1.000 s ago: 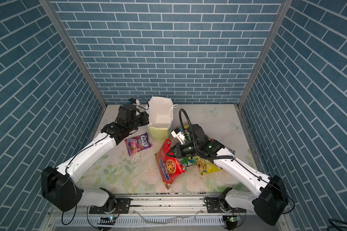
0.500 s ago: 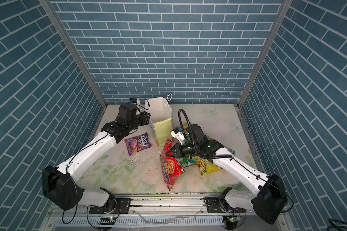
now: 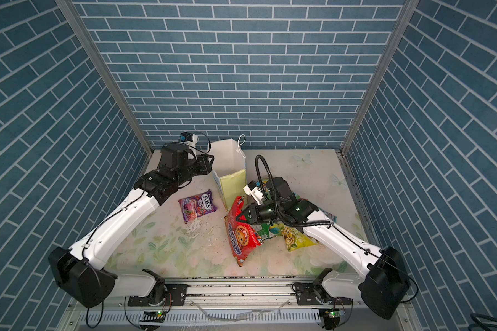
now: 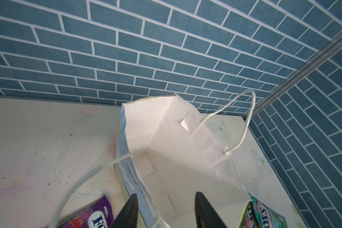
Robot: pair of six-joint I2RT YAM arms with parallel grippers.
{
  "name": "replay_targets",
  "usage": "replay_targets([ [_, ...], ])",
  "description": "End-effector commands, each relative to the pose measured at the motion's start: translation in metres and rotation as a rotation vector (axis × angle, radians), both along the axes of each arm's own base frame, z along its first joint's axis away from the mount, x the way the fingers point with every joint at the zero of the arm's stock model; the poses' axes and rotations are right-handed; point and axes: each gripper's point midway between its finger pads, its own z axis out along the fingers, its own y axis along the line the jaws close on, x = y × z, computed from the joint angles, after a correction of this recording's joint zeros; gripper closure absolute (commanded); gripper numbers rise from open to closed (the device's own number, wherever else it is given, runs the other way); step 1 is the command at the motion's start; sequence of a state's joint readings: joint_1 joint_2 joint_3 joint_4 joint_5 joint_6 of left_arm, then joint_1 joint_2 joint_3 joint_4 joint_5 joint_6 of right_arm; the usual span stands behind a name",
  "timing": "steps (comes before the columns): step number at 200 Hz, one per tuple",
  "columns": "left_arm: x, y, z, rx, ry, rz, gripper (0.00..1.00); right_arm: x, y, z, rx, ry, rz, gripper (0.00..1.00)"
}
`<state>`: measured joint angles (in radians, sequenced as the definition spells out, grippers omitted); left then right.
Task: Take the snacks out of the paper bag
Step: Place the snack at the center of the table.
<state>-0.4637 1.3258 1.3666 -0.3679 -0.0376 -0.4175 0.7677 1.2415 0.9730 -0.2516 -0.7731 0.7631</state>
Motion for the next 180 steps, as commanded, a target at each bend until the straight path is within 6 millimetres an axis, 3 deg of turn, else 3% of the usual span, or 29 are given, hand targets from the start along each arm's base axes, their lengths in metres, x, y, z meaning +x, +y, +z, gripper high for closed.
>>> replay_targets([
  [1, -0.03, 0.023, 0.035, 0.055, -0.068, 0.016, 0.52, 0.004, 0.012, 0.03, 0.115, -0.053, 0.019, 1.0],
  [39, -0.075, 0.055, 0.043, 0.14, -0.047, 0.041, 0.52, 0.013, 0.032, 0.033, 0.175, -0.034, 0.02, 1.0],
  [74, -0.098, 0.078, 0.034, 0.175, -0.042, 0.095, 0.51, 0.008, 0.054, 0.037, 0.24, -0.018, 0.064, 1.0],
  [103, -0.103, 0.084, 0.024, 0.197, -0.014, 0.106, 0.5, 0.02, 0.057, 0.002, 0.197, 0.07, -0.018, 1.0],
  [116, -0.104, 0.084, 0.022, 0.2, -0.009, 0.104, 0.5, 0.02, 0.052, -0.015, 0.157, 0.103, -0.046, 1.0],
  [144, -0.107, 0.086, 0.025, 0.208, -0.009, 0.102, 0.5, 0.011, 0.033, -0.027, 0.084, 0.1, -0.082, 1.0],
  [180, -0.117, 0.09, 0.012, 0.227, 0.034, 0.095, 0.51, 0.001, -0.017, -0.073, -0.213, 0.078, -0.181, 1.0],
])
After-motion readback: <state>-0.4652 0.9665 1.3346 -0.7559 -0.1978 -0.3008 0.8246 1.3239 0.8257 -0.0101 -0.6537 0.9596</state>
